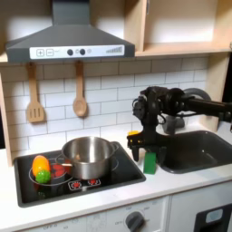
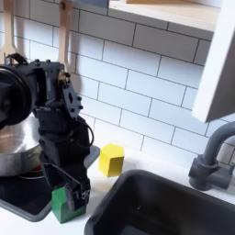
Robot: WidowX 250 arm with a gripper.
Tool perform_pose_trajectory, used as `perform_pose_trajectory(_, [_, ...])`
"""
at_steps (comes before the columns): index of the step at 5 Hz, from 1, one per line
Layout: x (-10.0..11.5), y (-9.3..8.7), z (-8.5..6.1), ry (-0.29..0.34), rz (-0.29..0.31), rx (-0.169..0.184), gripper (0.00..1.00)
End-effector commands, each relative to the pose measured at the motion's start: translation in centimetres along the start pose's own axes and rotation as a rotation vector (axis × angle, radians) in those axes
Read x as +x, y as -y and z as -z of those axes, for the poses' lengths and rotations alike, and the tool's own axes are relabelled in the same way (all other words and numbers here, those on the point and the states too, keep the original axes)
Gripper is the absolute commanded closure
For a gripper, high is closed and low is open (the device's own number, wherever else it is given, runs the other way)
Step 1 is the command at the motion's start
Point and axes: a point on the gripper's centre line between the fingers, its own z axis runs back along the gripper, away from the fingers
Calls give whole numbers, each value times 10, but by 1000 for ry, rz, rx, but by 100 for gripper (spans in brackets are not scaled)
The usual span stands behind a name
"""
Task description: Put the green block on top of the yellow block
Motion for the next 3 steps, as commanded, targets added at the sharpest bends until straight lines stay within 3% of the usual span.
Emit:
perform_pose_trajectory(1, [-2,2,4,-11,8,7,0])
perform_pose_trajectory(3, [-4,10,14,-26,14,11,0])
